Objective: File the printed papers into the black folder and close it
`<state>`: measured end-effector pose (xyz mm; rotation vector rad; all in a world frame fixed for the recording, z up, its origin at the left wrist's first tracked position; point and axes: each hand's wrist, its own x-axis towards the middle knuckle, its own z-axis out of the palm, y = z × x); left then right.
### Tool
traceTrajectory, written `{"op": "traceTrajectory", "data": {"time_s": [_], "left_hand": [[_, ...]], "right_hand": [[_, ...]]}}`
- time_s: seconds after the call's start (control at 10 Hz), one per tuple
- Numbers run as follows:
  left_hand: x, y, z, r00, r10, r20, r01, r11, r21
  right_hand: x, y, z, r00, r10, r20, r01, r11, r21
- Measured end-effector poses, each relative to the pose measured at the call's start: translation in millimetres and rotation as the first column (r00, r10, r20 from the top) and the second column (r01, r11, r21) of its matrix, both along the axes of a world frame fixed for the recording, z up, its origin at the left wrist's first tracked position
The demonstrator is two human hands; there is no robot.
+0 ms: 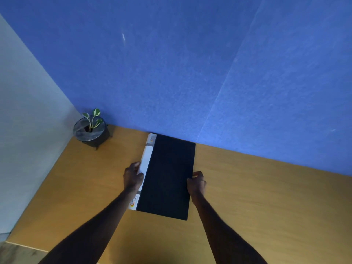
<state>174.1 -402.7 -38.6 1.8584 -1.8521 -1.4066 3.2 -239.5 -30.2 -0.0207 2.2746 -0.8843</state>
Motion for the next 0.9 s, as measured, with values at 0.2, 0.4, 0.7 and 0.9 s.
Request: {"op": "traceTrajectory", "data": {"time_s": [0.2,0.4,0.7,0.9], "left_hand": [[-0.1,-0.5,-1.1,0.998,-0.040,0.055,0.042,0.999,-0.028],[-3.0,-0.8,0.0,0.990,-0.094,0.107,0.099,0.994,-0.042],[-15.5,25.1,10.8,0.928,-0.255,0.273,0.289,0.953,-0.093],[-34.5,63.4,18.2,0.856,-0.399,0.327,0.482,0.846,-0.229]], "right_hand": [[-3.1,-6.6,-0.7,0.998,0.048,-0.038,-0.047,0.998,0.037],[0.3,-6.5,0.1,0.983,0.128,-0.131,-0.118,0.990,0.078],[-1.9,3.7,6.8,0.892,0.393,-0.224,-0.347,0.912,0.219],[-12.5,29.8,18.0,0.730,0.591,-0.344,-0.534,0.807,0.253]]}}
